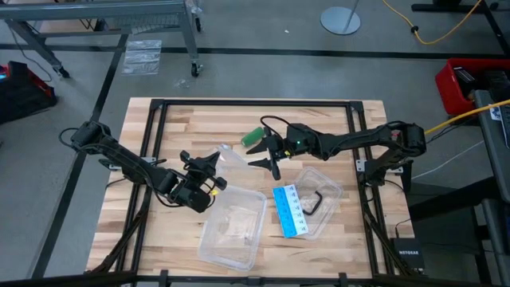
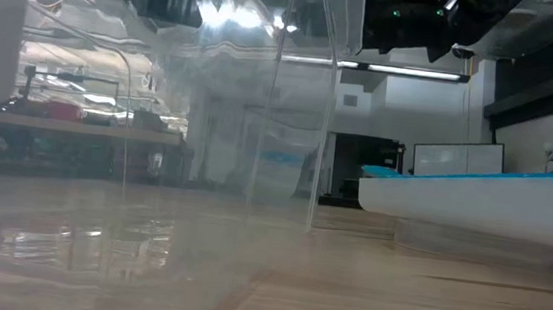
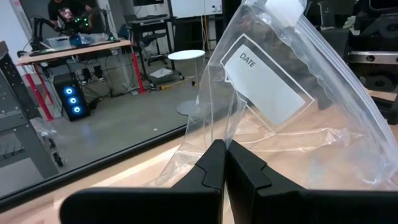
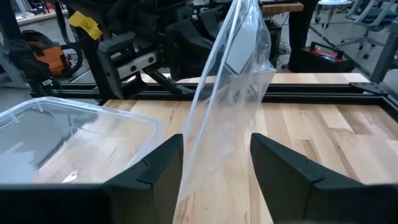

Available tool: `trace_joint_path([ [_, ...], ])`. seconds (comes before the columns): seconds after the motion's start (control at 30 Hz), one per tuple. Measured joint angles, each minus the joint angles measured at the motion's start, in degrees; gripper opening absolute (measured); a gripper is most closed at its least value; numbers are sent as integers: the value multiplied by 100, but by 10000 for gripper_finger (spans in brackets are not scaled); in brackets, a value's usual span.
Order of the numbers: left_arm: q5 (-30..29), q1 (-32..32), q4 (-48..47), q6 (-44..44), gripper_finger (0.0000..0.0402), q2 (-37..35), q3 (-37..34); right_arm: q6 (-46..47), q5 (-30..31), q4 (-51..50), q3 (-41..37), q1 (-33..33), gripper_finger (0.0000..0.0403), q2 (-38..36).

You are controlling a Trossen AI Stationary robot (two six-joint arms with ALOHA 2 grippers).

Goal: Roll bandage
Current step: Prepare the transparent zip bag

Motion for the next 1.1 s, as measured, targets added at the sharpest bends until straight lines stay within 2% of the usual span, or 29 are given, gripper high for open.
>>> trace_joint_path([
  [0.23,-2,0,0,-3,0,0,0,0,19,9,0,1,193,0],
  [0.63,-2,31,0,-41,0,0,0,-39,444,164,0,282,193,289],
  [1.1,107,31,146,-4,0,0,0,-44,767,140,0,269,193,291],
])
